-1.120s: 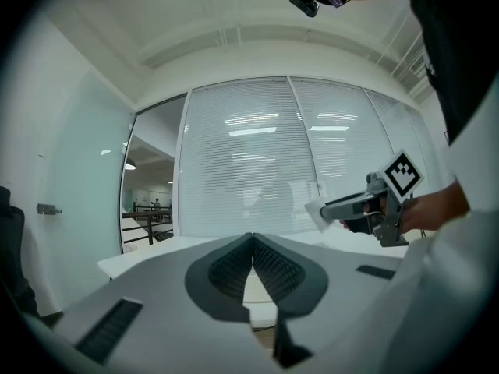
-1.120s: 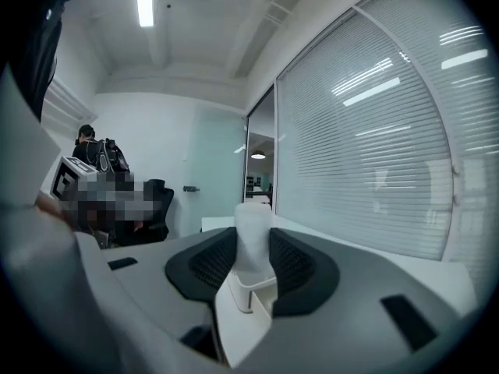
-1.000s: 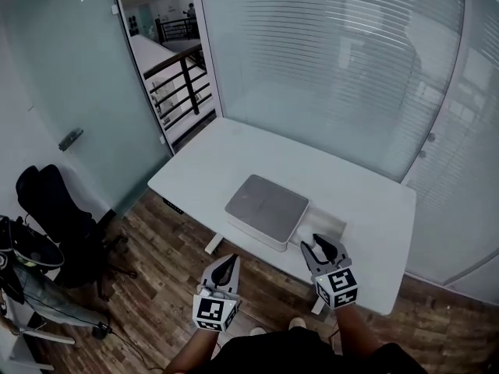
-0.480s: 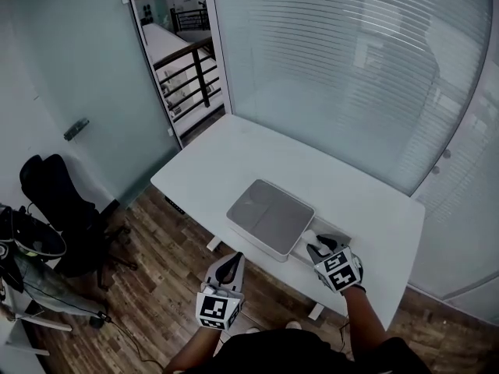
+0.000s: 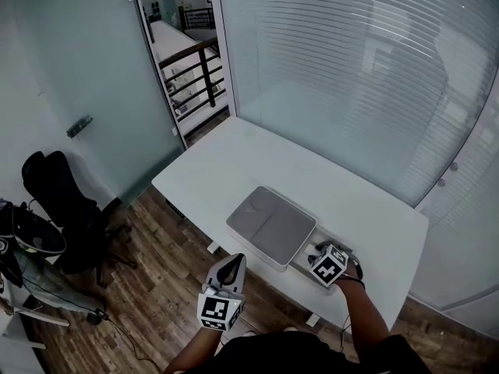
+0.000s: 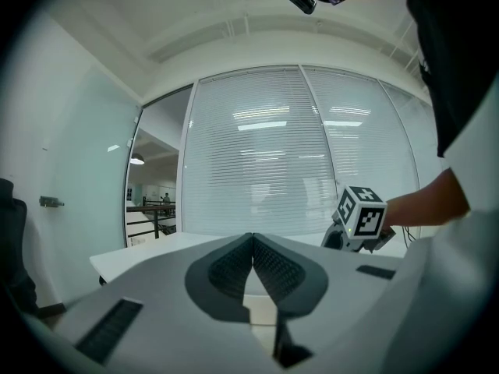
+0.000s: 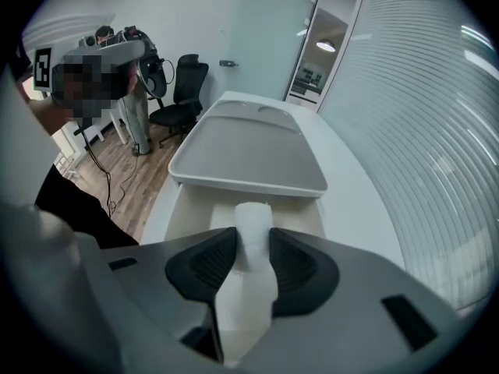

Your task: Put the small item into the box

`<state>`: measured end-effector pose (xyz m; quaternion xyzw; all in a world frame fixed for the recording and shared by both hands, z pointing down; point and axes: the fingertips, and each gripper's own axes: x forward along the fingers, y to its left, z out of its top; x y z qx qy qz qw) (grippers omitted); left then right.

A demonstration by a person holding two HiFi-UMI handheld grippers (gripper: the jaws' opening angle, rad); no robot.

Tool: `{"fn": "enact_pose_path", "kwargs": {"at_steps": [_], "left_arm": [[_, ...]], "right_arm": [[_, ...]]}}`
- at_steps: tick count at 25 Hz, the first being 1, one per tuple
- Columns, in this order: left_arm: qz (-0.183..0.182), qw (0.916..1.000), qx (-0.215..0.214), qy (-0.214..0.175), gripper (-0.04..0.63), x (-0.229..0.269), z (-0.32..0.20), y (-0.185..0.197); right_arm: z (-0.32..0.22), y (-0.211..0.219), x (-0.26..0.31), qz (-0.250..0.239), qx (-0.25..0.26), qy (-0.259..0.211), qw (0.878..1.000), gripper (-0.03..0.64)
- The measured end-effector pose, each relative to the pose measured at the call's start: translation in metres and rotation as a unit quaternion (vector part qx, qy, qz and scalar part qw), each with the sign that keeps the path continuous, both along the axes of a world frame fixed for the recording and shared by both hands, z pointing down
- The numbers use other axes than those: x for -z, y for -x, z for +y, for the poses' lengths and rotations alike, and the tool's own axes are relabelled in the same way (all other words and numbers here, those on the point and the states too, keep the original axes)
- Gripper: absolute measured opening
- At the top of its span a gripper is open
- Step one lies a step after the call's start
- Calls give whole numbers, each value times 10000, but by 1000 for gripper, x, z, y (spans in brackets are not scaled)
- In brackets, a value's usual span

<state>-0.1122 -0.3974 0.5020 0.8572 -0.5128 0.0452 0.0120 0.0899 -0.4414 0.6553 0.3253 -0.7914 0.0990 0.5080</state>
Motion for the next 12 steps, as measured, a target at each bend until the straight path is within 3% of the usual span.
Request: {"fn": "enact_pose_path", "kwargs": {"at_steps": [6,12], "left_arm": [[17,9999,117,57,12,-6,-7,1],[89,9999,129,66,12,-6,-15,-2]], "right_arm": [[2,2,-22,208,190,456,9986,142],[1,5,-25,187,319,526,9979,148]]}}
